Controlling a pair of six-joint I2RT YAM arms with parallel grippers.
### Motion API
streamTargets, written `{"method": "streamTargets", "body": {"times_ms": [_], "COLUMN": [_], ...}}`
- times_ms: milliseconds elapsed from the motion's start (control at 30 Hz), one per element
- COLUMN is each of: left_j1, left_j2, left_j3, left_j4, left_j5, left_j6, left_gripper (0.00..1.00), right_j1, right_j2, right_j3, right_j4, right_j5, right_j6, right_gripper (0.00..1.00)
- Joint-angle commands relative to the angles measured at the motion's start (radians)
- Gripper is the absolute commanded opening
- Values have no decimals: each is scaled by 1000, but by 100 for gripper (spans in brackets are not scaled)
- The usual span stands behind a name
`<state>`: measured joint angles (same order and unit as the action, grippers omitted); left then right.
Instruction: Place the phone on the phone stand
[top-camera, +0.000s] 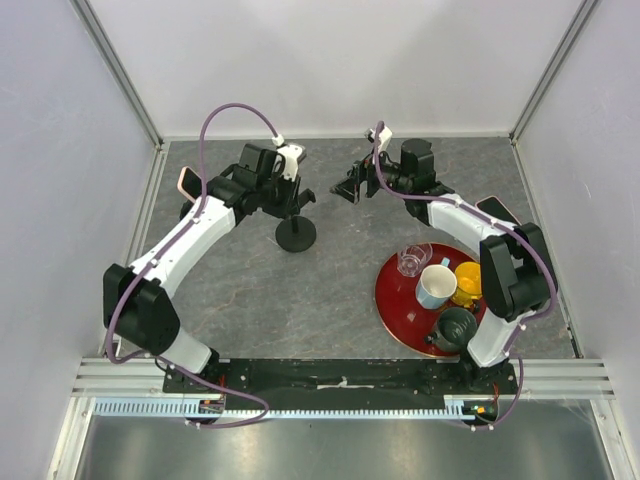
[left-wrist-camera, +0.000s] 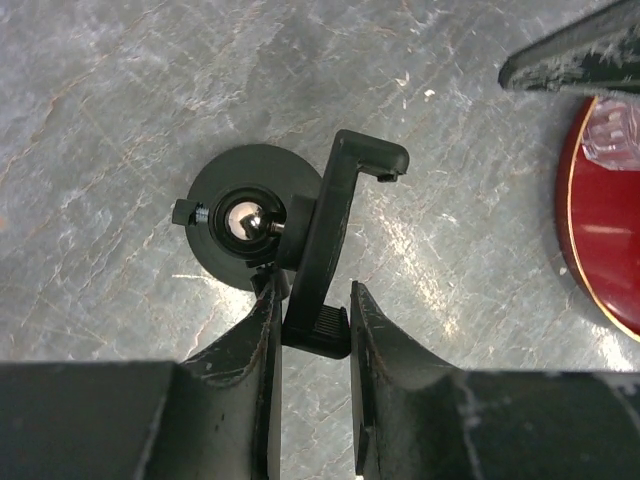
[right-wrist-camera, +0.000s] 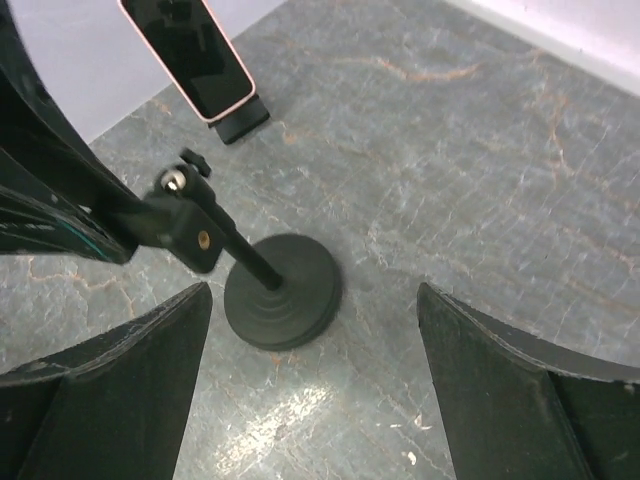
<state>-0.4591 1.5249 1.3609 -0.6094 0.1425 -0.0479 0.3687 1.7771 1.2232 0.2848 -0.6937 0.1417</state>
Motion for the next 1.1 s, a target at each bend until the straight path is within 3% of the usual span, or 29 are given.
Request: {"method": "streamTargets", "body": {"times_ms": [0, 233, 300, 467, 500, 533, 600, 800, 900, 1067], "left_j1": [-1, 0, 0, 28, 40, 60, 95, 119, 119, 120], "left_j2": [-14, -75, -69, -78, -91, -103, -136, -204, -229, -244], "left_j3": [50, -45, -40, -22, -23, -26, -42, -78, -80, -78], "left_j4": [51, 74, 73, 69, 83, 89, 123, 163, 163, 163], "left_j5": [120, 74, 71, 95, 121, 162, 204, 255, 241, 304], "left_j6": [175, 220, 206, 148, 119, 105, 62, -33, -67, -141], "left_gripper": [2, 2, 7, 52, 79, 91, 98, 98, 96, 92], "right_j1": [4, 4, 6, 4, 4, 4, 6, 6, 6, 6], "right_j2": [-51, -42, -36, -30, -31, -30, -28, -48, -109, -214], "right_j3": [-28, -47, -44, -34, -34, -33, -30, -13, -74, -21], "right_j4": [154, 198, 201, 192, 191, 189, 185, 103, 16, -341], "right_j5": [-3, -9, 5, 22, 29, 34, 60, 203, 270, 470], "right_j6": [-1, 21, 29, 47, 50, 55, 71, 234, 231, 99], "right_gripper": [91, 95, 96, 98, 98, 98, 98, 98, 98, 98]}}
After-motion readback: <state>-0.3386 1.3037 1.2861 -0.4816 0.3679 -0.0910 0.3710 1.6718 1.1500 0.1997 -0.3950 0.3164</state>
